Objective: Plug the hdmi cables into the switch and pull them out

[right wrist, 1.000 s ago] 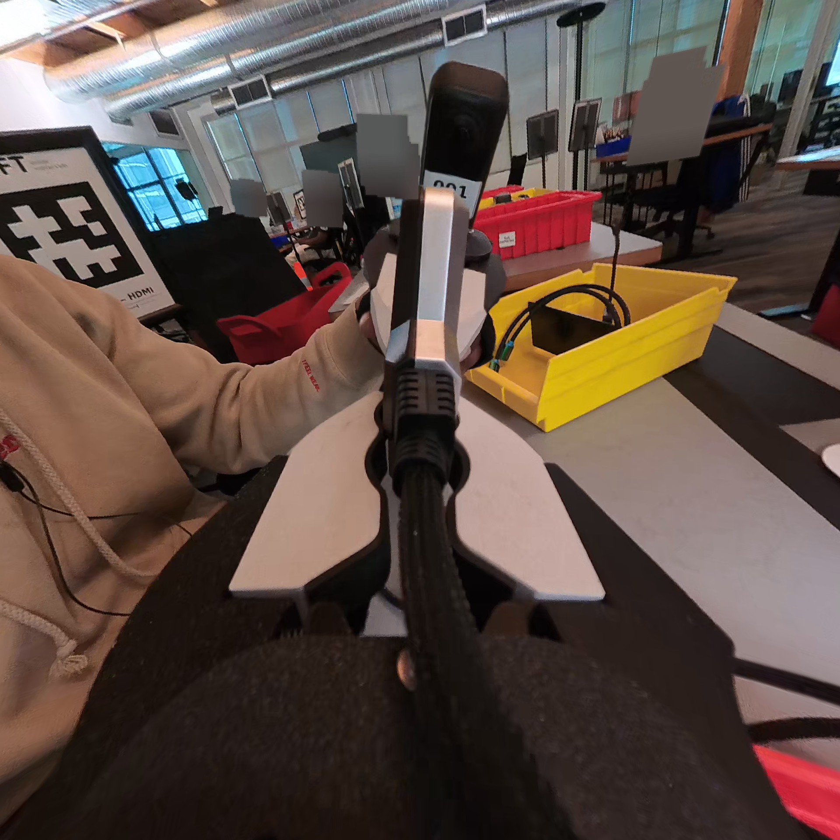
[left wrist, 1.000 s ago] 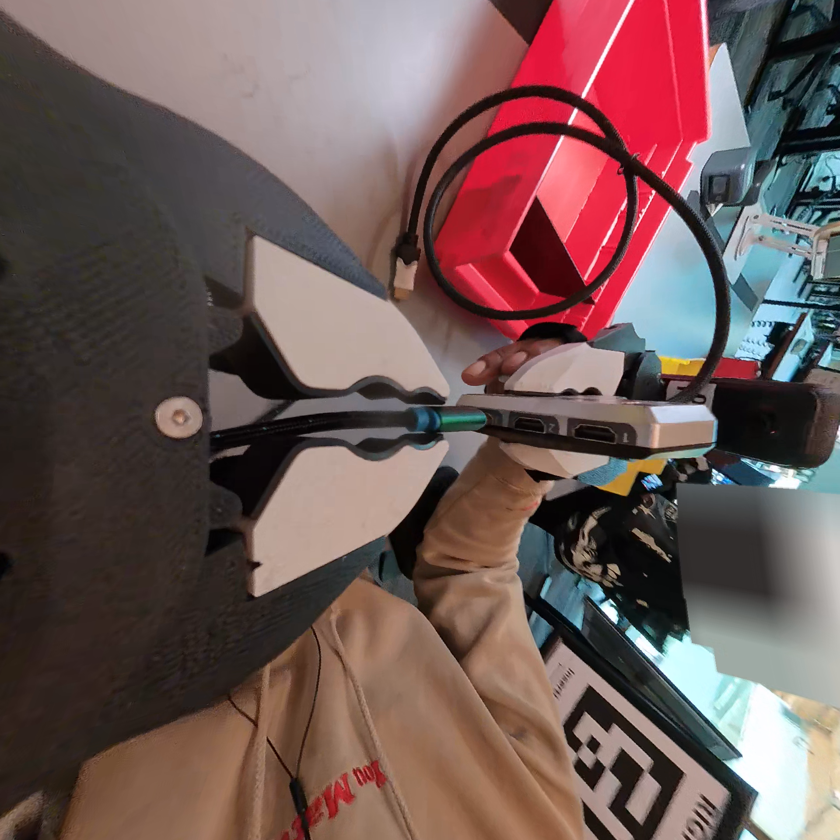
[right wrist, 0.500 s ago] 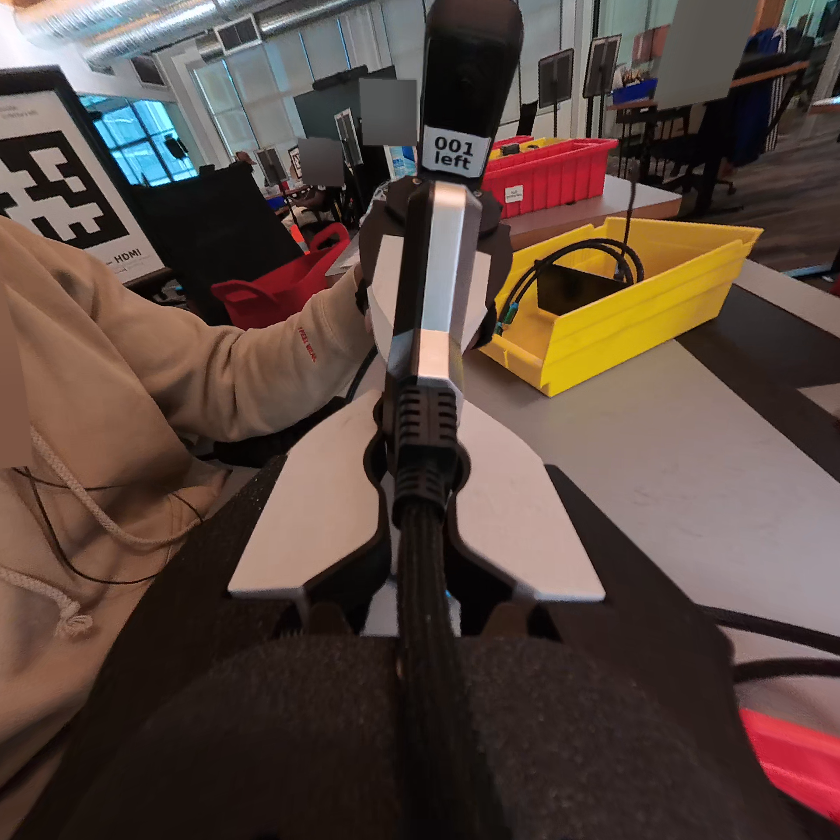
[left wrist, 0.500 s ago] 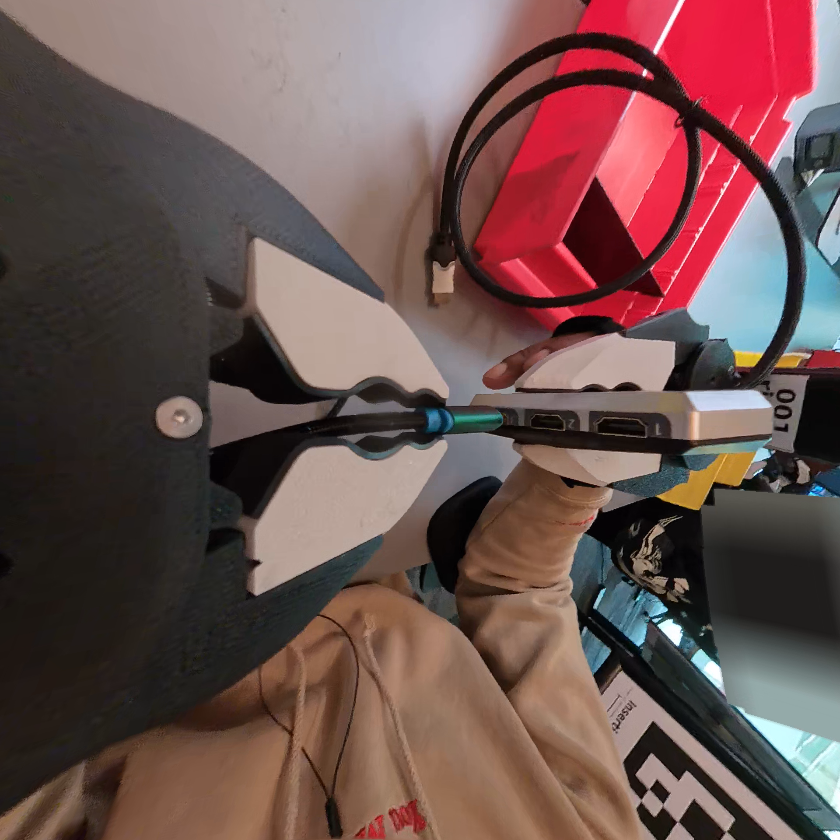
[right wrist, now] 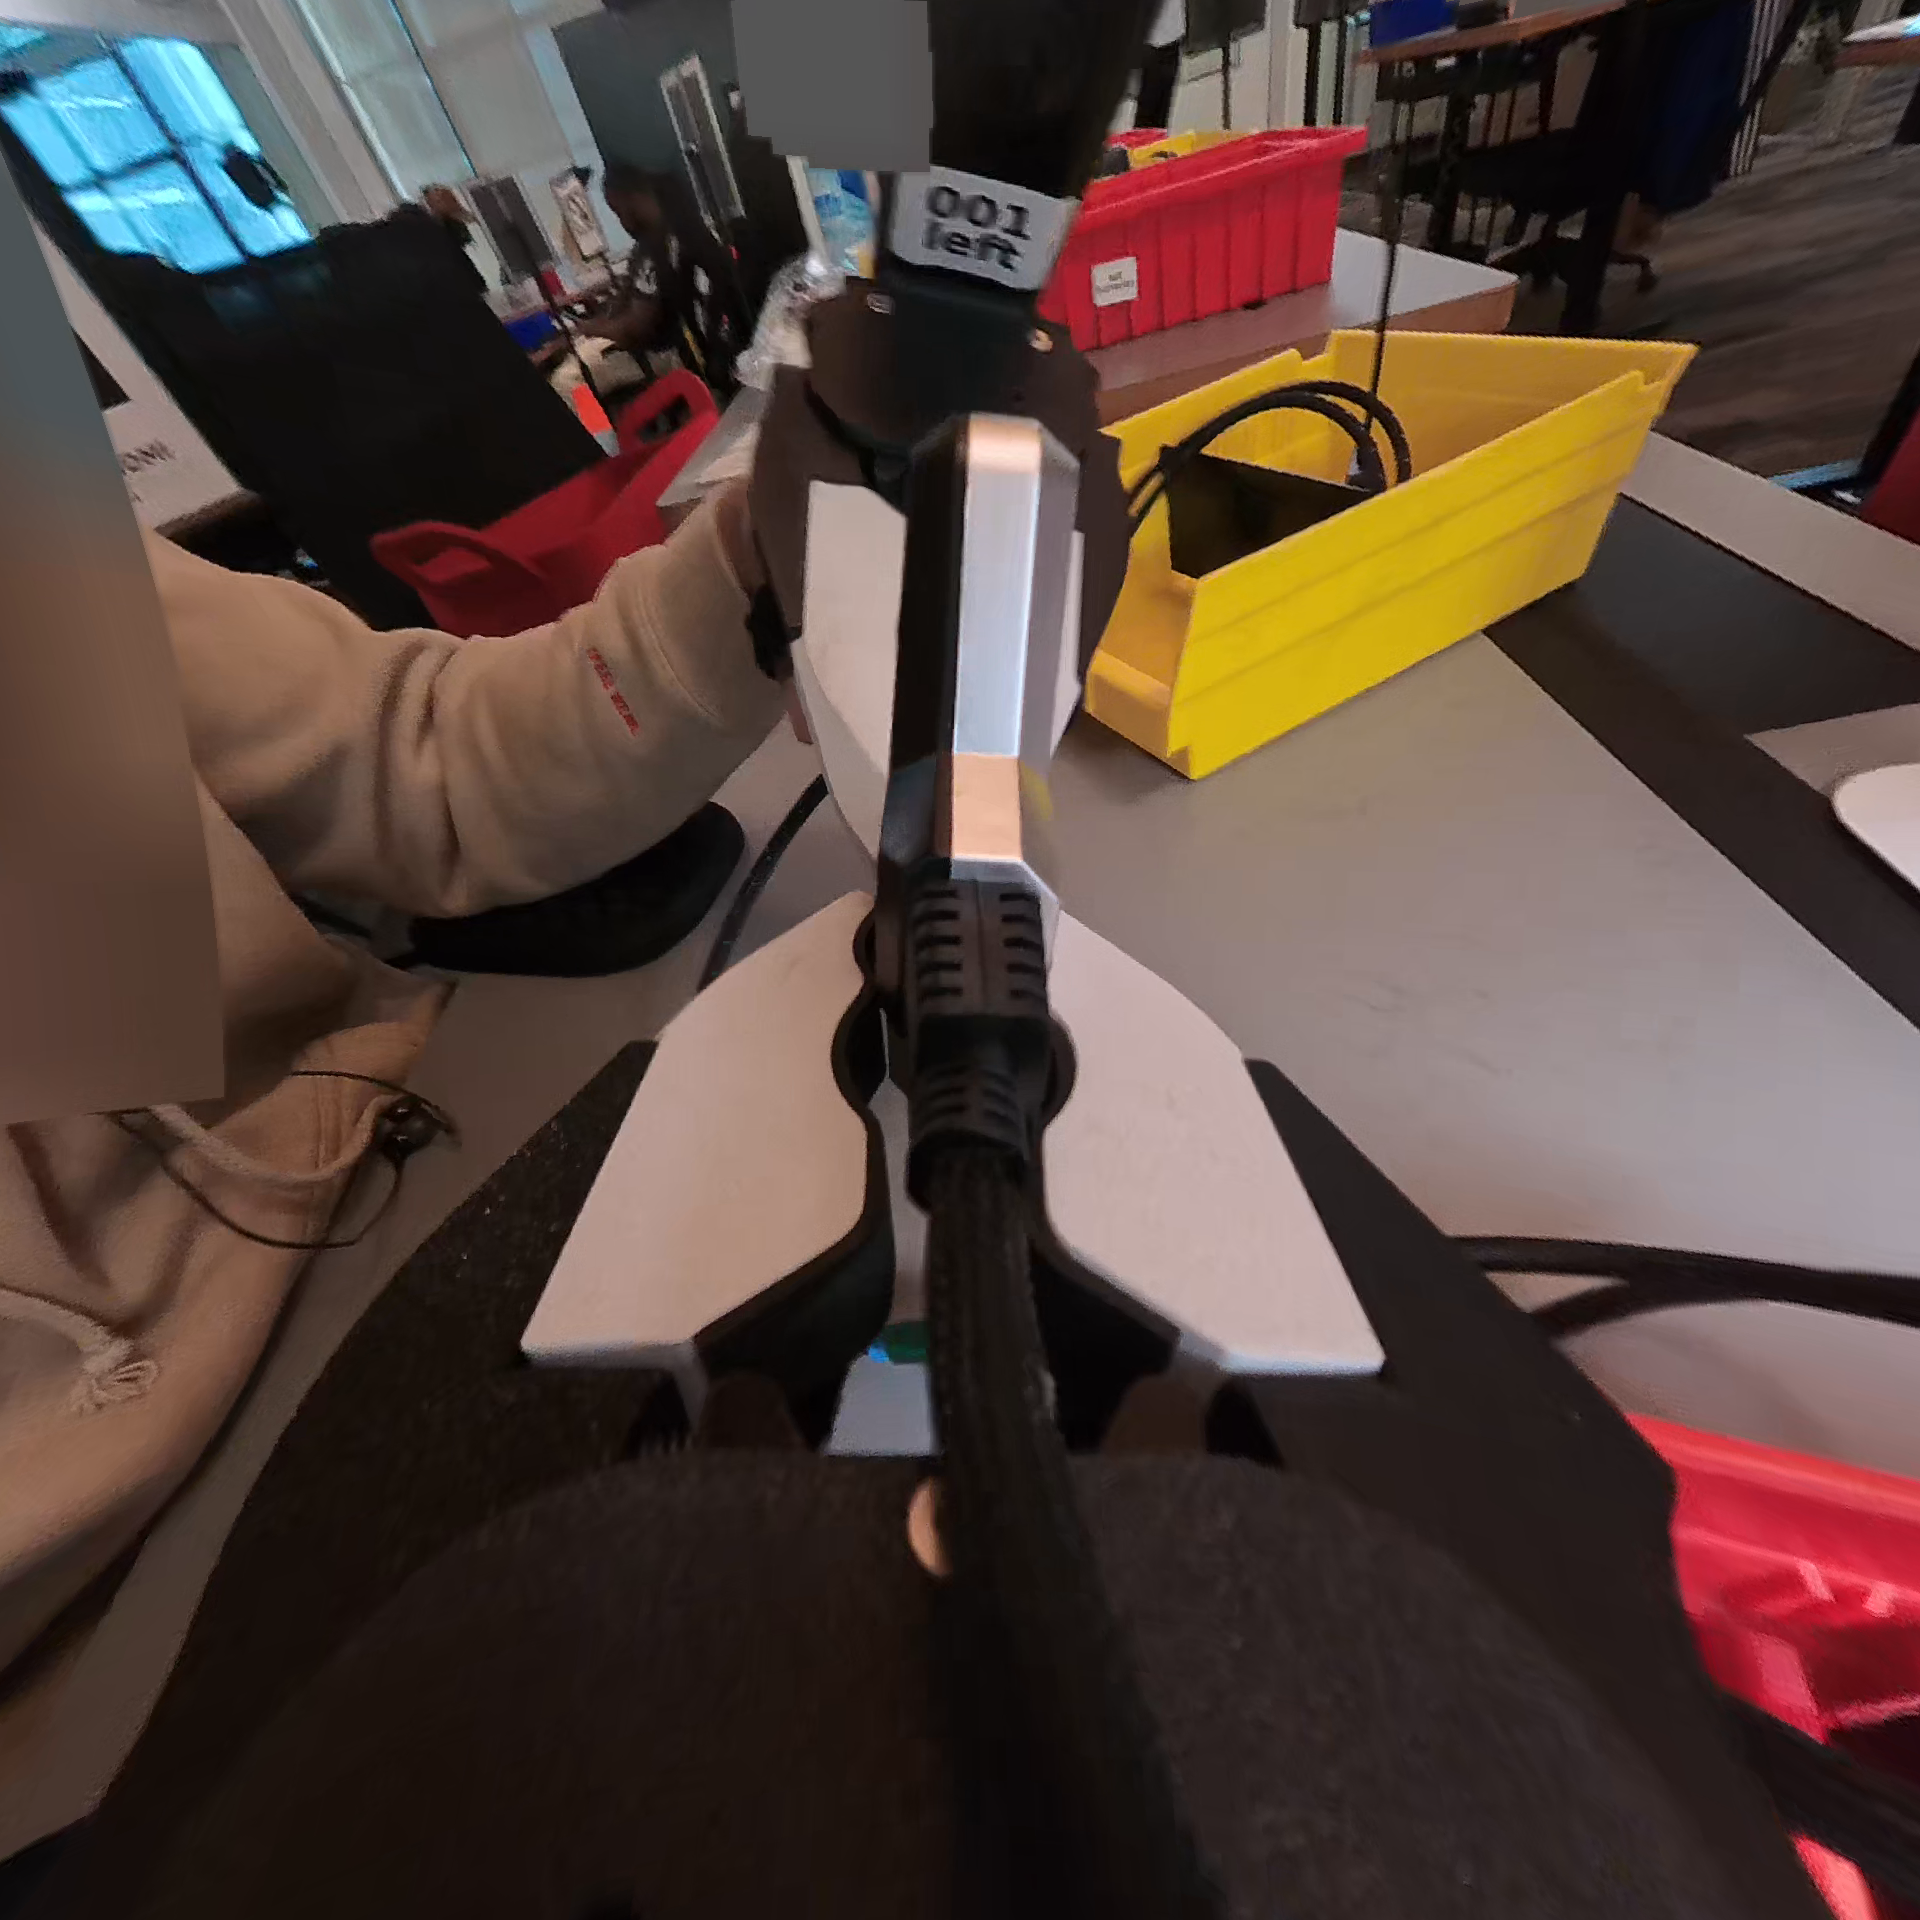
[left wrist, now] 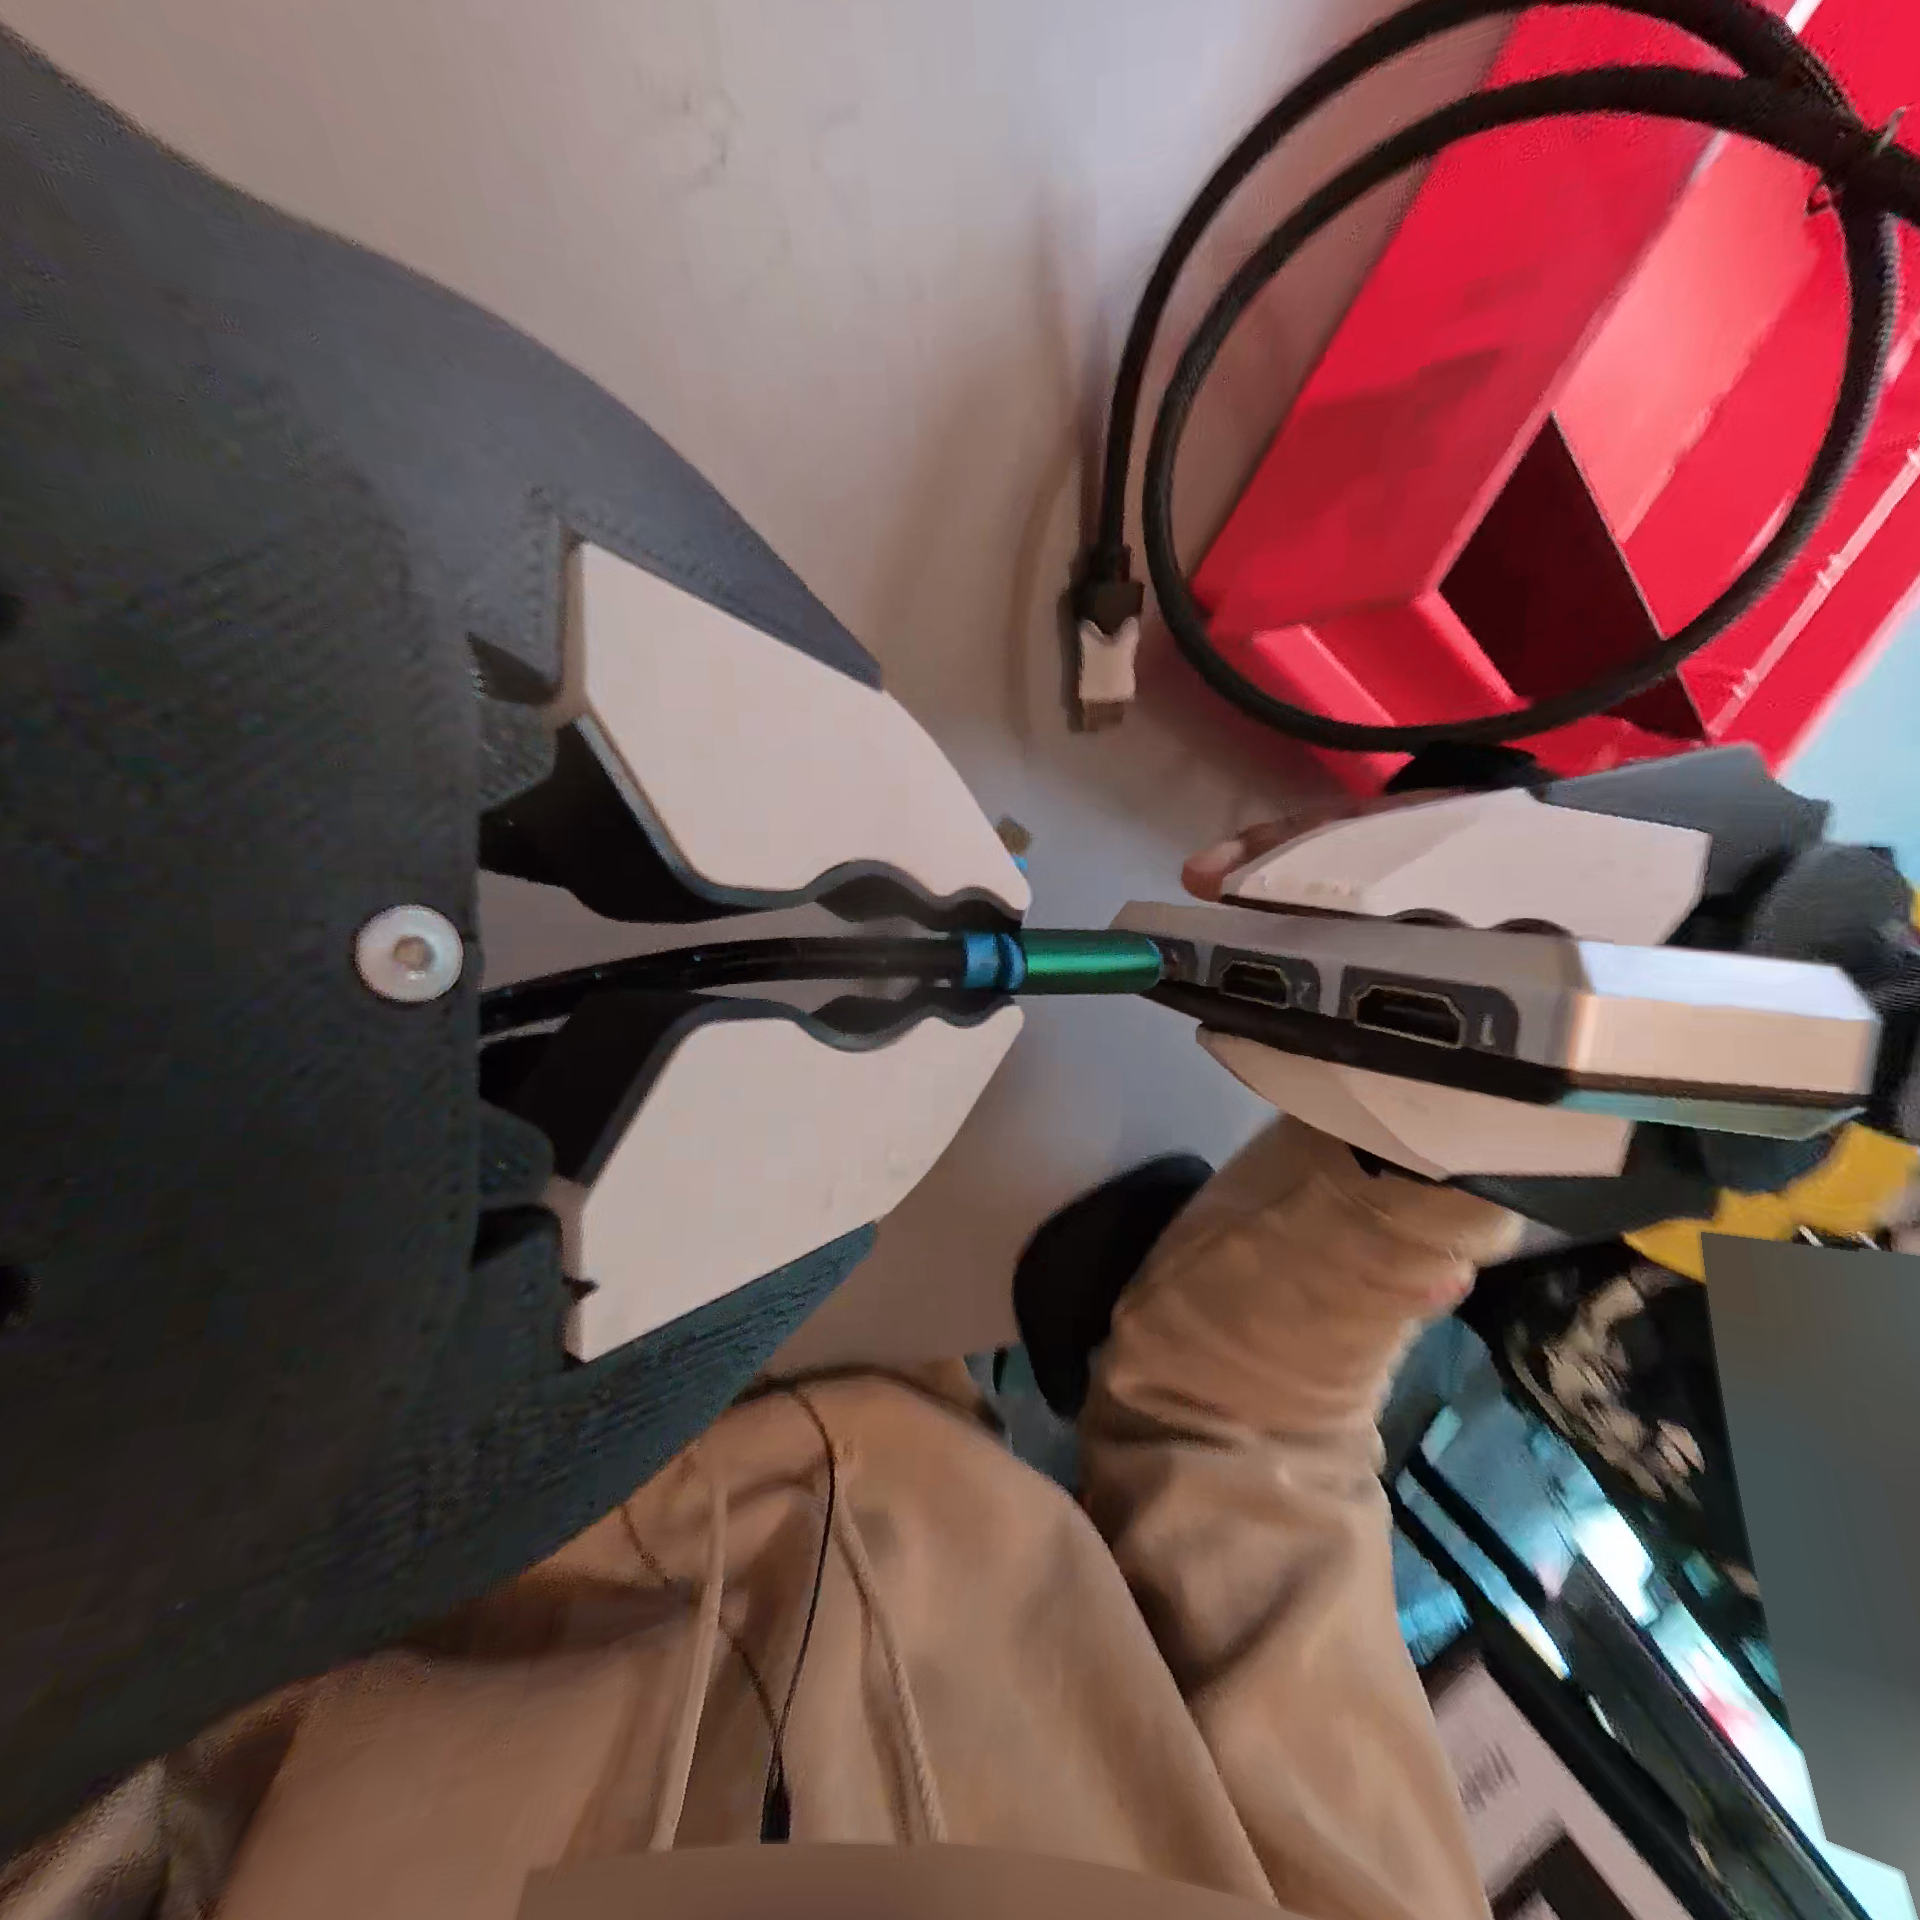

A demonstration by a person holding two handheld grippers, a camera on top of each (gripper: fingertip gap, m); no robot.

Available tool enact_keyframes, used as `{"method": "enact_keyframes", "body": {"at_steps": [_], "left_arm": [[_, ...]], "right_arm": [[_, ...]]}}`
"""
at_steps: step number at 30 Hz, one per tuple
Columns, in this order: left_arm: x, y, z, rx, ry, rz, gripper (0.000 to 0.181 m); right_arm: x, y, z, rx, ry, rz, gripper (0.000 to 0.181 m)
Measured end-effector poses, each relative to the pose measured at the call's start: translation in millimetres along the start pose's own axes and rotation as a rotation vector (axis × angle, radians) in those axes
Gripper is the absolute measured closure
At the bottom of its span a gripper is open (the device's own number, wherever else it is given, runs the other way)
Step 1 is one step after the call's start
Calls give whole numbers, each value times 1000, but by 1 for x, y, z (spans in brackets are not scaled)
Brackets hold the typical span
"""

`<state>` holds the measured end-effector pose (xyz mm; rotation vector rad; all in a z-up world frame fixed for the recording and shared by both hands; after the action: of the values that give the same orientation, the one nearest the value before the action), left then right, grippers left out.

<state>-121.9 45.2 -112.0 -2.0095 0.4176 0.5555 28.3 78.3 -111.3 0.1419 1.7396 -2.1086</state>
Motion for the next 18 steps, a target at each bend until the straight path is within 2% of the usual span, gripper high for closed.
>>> {"method": "enact_keyframes", "body": {"at_steps": [2, 6, 8, 13, 16, 18], "left_arm": [[-2, 0, -1, -4, 82, -31, 171], [3, 1, -1, 17, 47, -13, 171], [6, 2, 0, 14, 11, 12, 171], [13, 5, 2, -4, 73, 19, 171], [16, -1, -4, 22, 126, -32, 170], [27, 8, -5, 37, 177, 67, 170]], "right_arm": [[0, -1, 6, 6, -70, -20, 159], [0, 6, -2, 70, -127, -62, 160], [2, 10, -6, 84, -109, -49, 160], [2, 13, -3, 78, -124, -5, 160], [-1, 6, -5, 110, -174, -123, 160], [3, 7, 2, 88, -208, -72, 159]]}}
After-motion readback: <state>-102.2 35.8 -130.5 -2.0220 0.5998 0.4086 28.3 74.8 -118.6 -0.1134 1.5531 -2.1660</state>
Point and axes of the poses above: each gripper's, where its closed fingertips meet, x out along the fingers, y out of its underside, z = x × y across the jaws, the point moved 7 cm from there along -x, back along the fingers, and after that the axes turned 7 degrees about z, right-handed, at the moved point
